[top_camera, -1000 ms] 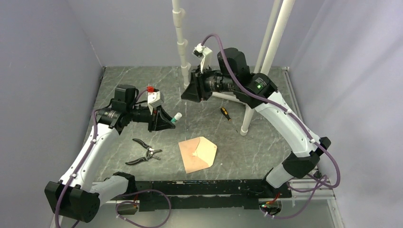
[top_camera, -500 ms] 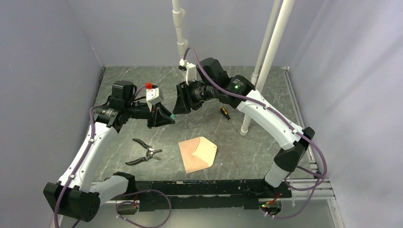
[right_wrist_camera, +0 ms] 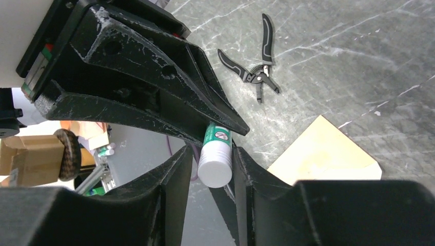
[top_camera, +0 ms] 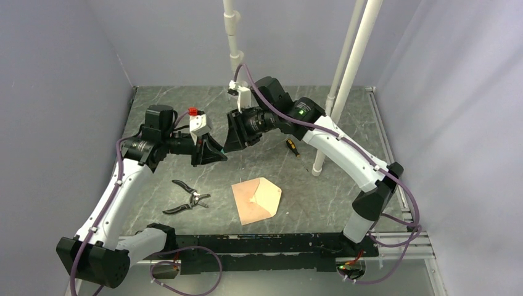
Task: Place the letter into the envelope and seal it
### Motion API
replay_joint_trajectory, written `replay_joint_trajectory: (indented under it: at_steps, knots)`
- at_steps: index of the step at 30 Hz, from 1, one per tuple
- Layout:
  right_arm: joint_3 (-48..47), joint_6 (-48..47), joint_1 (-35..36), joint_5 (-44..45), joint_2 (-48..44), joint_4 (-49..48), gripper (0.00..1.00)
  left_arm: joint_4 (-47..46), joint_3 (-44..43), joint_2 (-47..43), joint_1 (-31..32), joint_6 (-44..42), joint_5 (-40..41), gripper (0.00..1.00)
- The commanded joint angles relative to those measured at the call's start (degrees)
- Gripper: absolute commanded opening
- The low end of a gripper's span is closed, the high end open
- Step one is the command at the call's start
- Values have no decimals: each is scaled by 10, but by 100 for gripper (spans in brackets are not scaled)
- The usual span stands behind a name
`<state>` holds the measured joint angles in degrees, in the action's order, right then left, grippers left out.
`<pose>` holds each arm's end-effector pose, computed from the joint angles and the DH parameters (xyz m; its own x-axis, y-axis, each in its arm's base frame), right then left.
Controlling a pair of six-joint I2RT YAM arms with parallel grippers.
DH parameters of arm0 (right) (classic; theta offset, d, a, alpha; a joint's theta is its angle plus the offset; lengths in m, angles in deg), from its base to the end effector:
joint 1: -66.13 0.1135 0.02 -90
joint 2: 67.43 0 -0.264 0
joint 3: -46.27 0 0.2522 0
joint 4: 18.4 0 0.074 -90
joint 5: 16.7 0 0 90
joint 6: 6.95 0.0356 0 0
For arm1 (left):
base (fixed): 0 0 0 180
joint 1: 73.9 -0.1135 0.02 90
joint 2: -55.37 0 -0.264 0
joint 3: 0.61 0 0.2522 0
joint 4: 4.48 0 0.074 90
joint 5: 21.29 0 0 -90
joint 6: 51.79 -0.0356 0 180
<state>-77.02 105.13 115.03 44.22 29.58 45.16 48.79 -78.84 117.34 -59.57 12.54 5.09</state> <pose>0.2249 0.2842 0.4235 -0.7121 -0.3166 -0.6267 -0.6962 0.4339 0.5719 0.1954 -0.0828 0.3631 -0.1778 0.2441 -0.9533 0.9765 0.1639 -0.1401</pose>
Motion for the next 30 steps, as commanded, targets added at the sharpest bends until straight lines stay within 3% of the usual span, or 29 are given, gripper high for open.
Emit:
replay_joint_trajectory:
  at_steps: [1, 6, 15, 21, 30]
  knots:
    - [-21, 2, 2, -9, 2, -16, 33, -17, -17, -8, -1, -6, -13, 3]
    - [-35, -1, 2, 11, 2, -22, 0, -6, -18, -9, -1, -13, -11, 2]
    - [-44, -26, -27, 21, -69, -86, 0, -3, 16, -28, 0, -2, -34, 2]
    - [-20, -43, -32, 73, -124, -139, 0, -4, 31, -35, 6, 2, -80, 2]
    - [13, -164, -37, -80, -169, -161, 0, 12, 37, -32, 17, -12, -117, 3]
